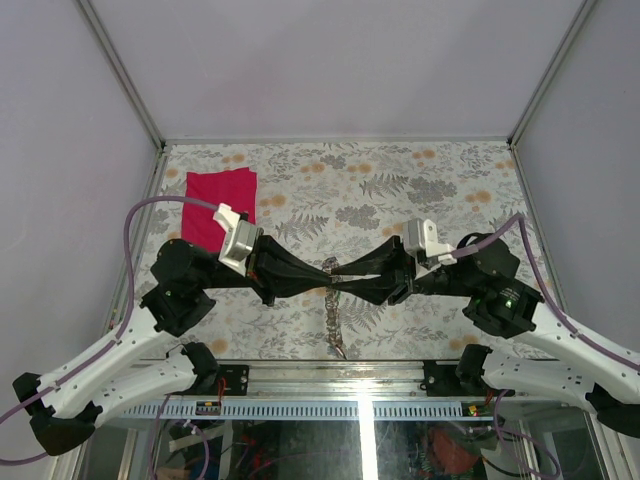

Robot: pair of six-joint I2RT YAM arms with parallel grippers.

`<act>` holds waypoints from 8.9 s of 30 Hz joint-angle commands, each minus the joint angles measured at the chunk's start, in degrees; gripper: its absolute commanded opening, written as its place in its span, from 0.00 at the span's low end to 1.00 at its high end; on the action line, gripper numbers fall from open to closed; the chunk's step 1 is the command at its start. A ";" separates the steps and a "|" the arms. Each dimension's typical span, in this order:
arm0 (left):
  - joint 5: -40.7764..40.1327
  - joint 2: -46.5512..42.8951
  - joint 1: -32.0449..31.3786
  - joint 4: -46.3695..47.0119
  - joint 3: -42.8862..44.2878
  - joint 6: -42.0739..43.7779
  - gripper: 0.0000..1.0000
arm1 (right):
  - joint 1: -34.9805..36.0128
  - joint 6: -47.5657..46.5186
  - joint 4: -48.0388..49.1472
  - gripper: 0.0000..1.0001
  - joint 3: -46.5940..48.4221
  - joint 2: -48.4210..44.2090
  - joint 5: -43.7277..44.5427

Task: Put the keys on the keyring

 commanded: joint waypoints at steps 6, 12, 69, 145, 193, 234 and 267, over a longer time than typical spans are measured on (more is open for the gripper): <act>0.43 -0.99 -0.22 5.44 3.43 0.67 0.00 | 0.17 0.80 3.83 0.31 -0.54 -0.52 -0.29; 0.33 -1.13 -0.20 4.66 3.78 1.06 0.00 | 0.22 1.19 3.69 0.26 -1.00 -1.60 0.16; -3.27 3.99 -0.18 -17.96 8.75 13.48 0.32 | 0.61 -16.66 -76.12 0.00 58.15 30.21 11.41; -3.57 0.00 -0.24 -1.69 5.39 4.58 0.00 | 1.54 17.15 -6.57 0.00 -0.27 -2.59 13.73; -3.94 -0.71 -0.19 -2.22 5.55 4.59 0.00 | 1.49 5.82 -0.11 0.00 0.95 -0.49 7.06; 0.94 8.09 -0.96 -14.97 7.02 12.49 0.38 | 1.58 -15.19 -82.50 0.00 61.82 33.86 9.76; -2.35 6.11 -2.29 -9.53 5.20 9.56 0.00 | 1.58 -12.39 -73.60 0.21 56.02 30.08 9.87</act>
